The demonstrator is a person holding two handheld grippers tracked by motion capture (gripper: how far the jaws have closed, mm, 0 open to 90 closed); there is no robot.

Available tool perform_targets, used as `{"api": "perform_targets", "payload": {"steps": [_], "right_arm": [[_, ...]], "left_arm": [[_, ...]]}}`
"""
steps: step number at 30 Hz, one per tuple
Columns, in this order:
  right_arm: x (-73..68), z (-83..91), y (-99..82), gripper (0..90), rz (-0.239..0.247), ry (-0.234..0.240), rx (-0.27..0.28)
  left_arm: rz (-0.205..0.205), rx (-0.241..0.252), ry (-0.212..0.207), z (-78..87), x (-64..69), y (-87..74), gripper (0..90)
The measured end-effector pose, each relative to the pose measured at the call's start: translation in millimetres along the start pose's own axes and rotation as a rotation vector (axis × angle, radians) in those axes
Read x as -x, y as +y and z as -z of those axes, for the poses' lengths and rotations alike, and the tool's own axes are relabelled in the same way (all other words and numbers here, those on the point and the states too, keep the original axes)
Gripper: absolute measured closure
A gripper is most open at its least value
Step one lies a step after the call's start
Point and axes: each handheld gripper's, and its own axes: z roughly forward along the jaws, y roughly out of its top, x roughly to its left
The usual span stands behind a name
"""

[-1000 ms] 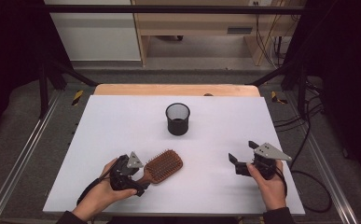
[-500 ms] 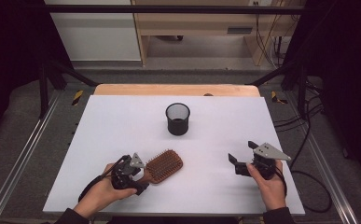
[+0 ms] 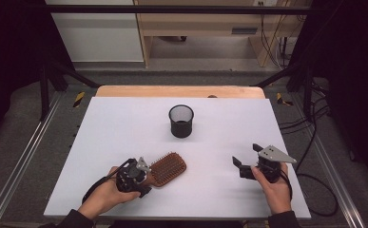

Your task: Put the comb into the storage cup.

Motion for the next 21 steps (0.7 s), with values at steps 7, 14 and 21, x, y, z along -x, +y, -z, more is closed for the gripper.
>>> {"api": "perform_targets", "payload": {"steps": [7, 14, 21], "right_arm": [[-0.2, -0.3, -0.1, 7.7, 0.002, 0.001, -0.001], [-0.2, -0.7, -0.2, 7.7, 0.005, 0.001, -0.003], [-0.6, -1.4, -0.4, 7.8, 0.005, 0.005, -0.007]], "left_arm": [[0.006, -0.008, -0.003, -1.2, -3.8, 1.8, 57.0], [-0.021, -0.037, 0.014, -2.4, -3.1, 6.5, 62.8], [-0.038, -0.059, 0.03, -3.8, 1.2, 9.6, 65.5]]}}
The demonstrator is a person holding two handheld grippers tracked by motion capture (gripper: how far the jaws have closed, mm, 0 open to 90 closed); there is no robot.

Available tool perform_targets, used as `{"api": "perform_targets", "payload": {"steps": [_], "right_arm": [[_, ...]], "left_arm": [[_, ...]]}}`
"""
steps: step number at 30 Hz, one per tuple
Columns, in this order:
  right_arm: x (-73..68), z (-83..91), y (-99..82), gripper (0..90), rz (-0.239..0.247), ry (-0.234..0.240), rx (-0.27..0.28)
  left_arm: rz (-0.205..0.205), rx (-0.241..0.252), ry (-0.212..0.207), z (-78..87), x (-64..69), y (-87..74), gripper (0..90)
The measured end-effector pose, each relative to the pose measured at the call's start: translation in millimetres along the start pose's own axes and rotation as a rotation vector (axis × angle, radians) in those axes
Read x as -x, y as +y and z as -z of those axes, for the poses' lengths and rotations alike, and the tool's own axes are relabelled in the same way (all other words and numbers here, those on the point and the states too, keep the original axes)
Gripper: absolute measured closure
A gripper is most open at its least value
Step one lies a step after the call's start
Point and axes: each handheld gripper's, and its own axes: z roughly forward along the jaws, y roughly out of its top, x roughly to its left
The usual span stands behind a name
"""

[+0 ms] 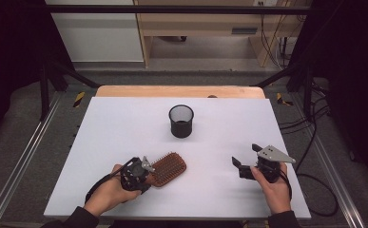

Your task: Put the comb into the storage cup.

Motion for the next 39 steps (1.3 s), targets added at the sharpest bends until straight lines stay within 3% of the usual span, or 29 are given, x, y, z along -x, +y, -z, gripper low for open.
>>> {"api": "perform_targets", "payload": {"steps": [9, 18, 27, 34, 39], "right_arm": [[-0.3, -0.4, 0.1, 7.7, 0.001, 0.002, 0.001], [-0.5, -0.1, 0.7, 7.6, -0.007, 0.007, 0.005], [-1.3, 1.3, 2.0, 7.6, -0.026, 0.019, 0.026], [-6.6, 0.1, 6.0, 7.6, -0.087, 0.057, 0.069], [-13.1, -5.4, 7.4, 7.2, -0.115, 0.088, 0.074]], "left_arm": [[0.01, 0.034, -0.009, 0.0, -0.1, -4.0, 72.2], [-0.034, 0.084, 0.043, 1.3, 6.5, -6.7, 72.9], [-0.011, 0.251, 0.126, 6.5, 0.9, 0.0, 72.9], [0.034, 0.389, 0.179, 7.2, -6.4, 2.4, 73.0], [0.027, 0.418, 0.203, 4.5, -4.1, -0.6, 73.0]]}}
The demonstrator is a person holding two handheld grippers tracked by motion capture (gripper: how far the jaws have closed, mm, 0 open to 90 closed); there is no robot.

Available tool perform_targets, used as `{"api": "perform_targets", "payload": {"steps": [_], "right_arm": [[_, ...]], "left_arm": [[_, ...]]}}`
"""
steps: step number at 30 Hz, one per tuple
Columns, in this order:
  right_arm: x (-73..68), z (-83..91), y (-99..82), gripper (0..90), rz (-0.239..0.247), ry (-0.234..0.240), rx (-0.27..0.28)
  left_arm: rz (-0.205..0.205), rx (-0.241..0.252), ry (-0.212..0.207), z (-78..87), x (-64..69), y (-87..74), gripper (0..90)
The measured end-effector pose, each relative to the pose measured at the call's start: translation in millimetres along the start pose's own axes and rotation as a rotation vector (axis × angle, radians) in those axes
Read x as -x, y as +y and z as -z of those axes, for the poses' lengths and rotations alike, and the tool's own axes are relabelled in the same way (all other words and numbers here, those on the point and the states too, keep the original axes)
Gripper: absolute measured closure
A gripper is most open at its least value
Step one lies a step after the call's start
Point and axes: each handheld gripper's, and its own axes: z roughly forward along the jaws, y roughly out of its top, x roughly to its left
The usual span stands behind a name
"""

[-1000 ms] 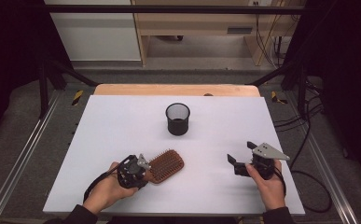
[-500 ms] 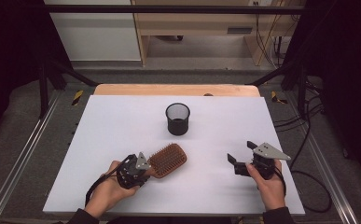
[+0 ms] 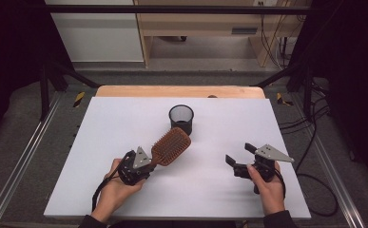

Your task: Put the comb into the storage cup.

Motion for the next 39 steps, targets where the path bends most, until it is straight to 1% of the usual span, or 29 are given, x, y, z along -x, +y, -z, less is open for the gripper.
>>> {"api": "perform_targets", "payload": {"steps": [1, 3, 5, 10, 12, 14, 15, 16, 17, 20, 27, 30, 32, 33, 35, 36, 38, 39], "right_arm": [[-1.5, -1.1, 0.5, 7.2, -0.005, 0.007, 0.003], [-5.4, -3.3, 2.0, 7.2, -0.015, 0.024, 0.014], [-10.0, -5.9, 3.2, 7.2, -0.022, 0.039, 0.024], [-23.5, -12.0, 5.1, 7.2, -0.013, 0.074, 0.035], [-28.0, -14.0, 5.4, 7.2, -0.002, 0.08, 0.037], [-31.8, -15.9, 5.9, 7.2, 0.0, 0.09, 0.039], [-33.5, -16.9, 6.1, 7.1, -0.005, 0.093, 0.04], [-34.9, -18.2, 6.1, 7.0, -0.009, 0.098, 0.042], [-36.0, -19.4, 6.2, 7.0, -0.009, 0.106, 0.037], [-39.1, -22.0, 6.4, 6.6, -0.009, 0.123, 0.031], [-46.0, -25.5, 7.2, 4.6, -0.033, 0.169, 0.025], [-51.5, -27.9, 9.1, 4.4, -0.041, 0.191, 0.026], [-55.8, -30.3, 10.9, 4.3, -0.058, 0.211, 0.027], [-59.2, -32.1, 12.2, 4.3, -0.058, 0.221, 0.024], [-64.8, -34.8, 14.6, 4.3, -0.061, 0.234, 0.02], [-67.7, -36.3, 16.2, 4.3, -0.055, 0.244, 0.02], [-74.0, -39.7, 20.4, 4.6, -0.064, 0.259, 0.023], [-77.3, -41.8, 23.0, 4.7, -0.071, 0.266, 0.023]], "left_arm": [[-0.003, 0.001, 0.003, 0.1, 0.5, -0.7, 73.0], [0.006, 0.015, 0.006, 0.3, 1.2, -1.6, 73.0], [0.005, 0.027, 0.013, 2.1, 1.4, -1.6, 73.0], [0.025, 0.056, 0.03, 5.7, 3.4, -1.9, 73.0], [0.021, 0.063, 0.033, 6.6, 4.5, -2.2, 73.0], [0.028, 0.076, 0.03, 7.5, 5.0, -2.5, 73.0], [0.033, 0.084, 0.032, 8.2, 5.1, -2.9, 73.0], [0.042, 0.091, 0.023, 8.5, 5.0, -3.3, 73.0], [0.048, 0.098, 0.027, 8.8, 5.6, -3.6, 73.0], [0.046, 0.102, 0.037, 10.2, 5.6, -4.3, 73.0], [0.095, 0.152, 0.034, 13.5, 4.1, -6.2, 73.0], [0.102, 0.166, 0.04, 15.1, 4.2, -6.7, 73.0], [0.117, 0.186, 0.044, 17.5, 4.1, -6.9, 73.0], [0.12, 0.191, 0.044, 18.6, 4.0, -6.8, 73.0], [0.117, 0.204, 0.052, 21.5, 3.6, -6.6, 73.0], [0.12, 0.218, 0.055, 22.7, 3.8, -6.6, 73.0], [0.105, 0.247, 0.069, 25.9, 3.7, -6.9, 73.0], [0.111, 0.262, 0.072, 28.1, 3.4, -6.4, 73.0]]}}
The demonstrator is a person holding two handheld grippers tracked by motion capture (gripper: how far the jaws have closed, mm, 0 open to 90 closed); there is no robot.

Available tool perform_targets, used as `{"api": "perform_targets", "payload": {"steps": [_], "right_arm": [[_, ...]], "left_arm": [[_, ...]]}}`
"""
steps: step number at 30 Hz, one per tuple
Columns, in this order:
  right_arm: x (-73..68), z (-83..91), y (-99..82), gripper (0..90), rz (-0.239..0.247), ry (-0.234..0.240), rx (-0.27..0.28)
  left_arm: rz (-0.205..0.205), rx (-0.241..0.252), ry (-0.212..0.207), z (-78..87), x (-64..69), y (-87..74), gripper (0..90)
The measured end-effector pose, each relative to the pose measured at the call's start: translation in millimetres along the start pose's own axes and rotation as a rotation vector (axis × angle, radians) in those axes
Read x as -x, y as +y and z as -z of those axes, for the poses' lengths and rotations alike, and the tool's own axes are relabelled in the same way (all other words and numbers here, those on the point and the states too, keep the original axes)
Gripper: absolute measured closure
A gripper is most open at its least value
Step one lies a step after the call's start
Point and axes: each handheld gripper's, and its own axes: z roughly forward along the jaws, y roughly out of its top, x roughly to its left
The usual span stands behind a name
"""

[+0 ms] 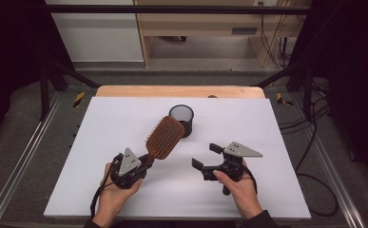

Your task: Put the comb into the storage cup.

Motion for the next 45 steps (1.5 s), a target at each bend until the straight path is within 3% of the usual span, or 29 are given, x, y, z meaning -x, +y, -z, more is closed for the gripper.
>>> {"api": "perform_targets", "payload": {"steps": [7, 15, 24, 45], "right_arm": [[-16.9, -20.0, 16.0, 5.9, -0.012, 0.047, 0.016], [-31.0, -36.5, 32.2, 6.8, -0.001, 0.064, 0.016], [-34.0, -47.7, 46.2, 6.6, 0.002, 0.074, 0.011], [-35.6, -64.5, 52.2, 11.6, -0.017, 0.082, -0.014]], "left_arm": [[0.019, 0.045, 0.006, 5.9, -2.2, 1.3, 73.0], [0.021, 0.082, 0.008, 9.1, -0.7, 1.8, 73.0], [0.015, 0.086, 0.004, 8.9, 1.8, 2.0, 73.0], [0.01, 0.1, -0.008, 9.0, 5.6, 2.2, 73.0]]}}
